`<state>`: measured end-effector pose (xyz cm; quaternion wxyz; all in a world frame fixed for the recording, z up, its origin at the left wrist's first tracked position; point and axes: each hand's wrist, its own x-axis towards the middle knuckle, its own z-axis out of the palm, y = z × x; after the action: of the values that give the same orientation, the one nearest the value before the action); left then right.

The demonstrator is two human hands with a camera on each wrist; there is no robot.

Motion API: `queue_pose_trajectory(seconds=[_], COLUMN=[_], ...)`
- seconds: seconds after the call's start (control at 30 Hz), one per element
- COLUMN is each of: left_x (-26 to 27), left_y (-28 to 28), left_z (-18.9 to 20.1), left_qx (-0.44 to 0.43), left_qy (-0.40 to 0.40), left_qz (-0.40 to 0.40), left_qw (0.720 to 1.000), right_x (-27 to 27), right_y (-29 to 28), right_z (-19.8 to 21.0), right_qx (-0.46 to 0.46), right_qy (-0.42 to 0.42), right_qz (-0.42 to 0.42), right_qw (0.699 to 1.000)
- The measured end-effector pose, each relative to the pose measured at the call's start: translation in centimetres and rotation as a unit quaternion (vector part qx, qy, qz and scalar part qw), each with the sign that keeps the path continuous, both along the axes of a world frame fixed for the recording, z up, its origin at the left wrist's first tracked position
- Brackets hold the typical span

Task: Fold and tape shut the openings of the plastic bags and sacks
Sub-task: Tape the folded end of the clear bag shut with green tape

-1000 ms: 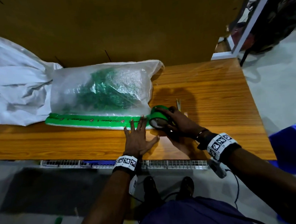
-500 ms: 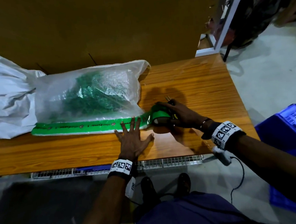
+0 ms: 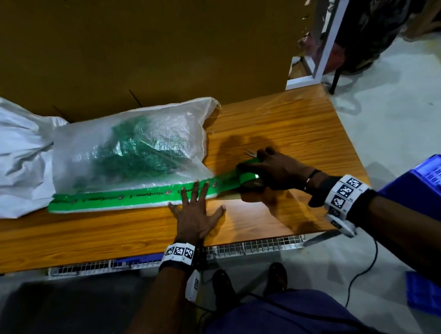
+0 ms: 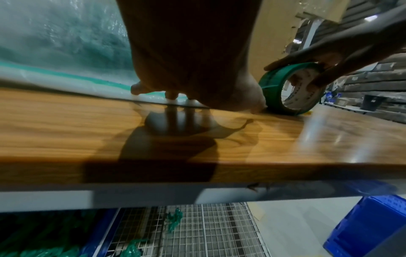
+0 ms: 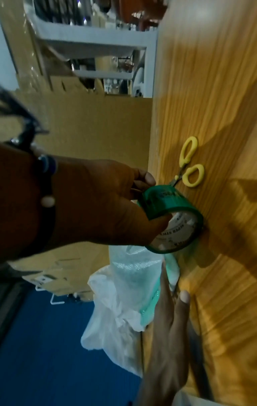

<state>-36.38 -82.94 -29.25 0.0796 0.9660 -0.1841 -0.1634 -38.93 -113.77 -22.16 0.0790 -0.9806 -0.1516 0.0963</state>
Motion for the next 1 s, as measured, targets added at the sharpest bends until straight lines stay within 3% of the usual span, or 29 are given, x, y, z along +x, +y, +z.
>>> queue_pose_trajectory(seconds=[0.23,0.33,0.4,0.57,0.77,1.0], left_x=[-0.3,-0.5,-0.5,-0.3,1.5,3.6], left_y=[1.0,1.1,1.4,3.4,7.8,10.5], left_z=[0.5,0.5,0.4,0.5,0.5,0.7], left_qx=[-0.046,-0.047,-0.046,-0.079,-0.005,-0.004], left_qy=[-0.014,-0.018,-0.024,-0.038,-0.075,-0.093], left_qz=[-0.01,-0.017,-0.021,0.001,-0.066,-0.137], left_qw=[0.999,0.999,0.998,0.996,0.995,0.986], right_x=[-1.8,-2.2,-1.8,-0.7,-0.2,0.2], right_y=[1.1,3.9,6.9,12.7,15.2,15.9], right_z=[0.1,0.3,0.3,-1.6,-5.0,-5.1], right_qx=[0.094,0.169,0.183,0.162,0.06,0.071], right_qy=[-0.029,-0.091,-0.069,0.018,0.029,0.016], right_qz=[-0.052,-0.035,-0.022,0.003,-0.036,-0.085], right_qw=[0.994,0.981,0.98,0.987,0.997,0.994])
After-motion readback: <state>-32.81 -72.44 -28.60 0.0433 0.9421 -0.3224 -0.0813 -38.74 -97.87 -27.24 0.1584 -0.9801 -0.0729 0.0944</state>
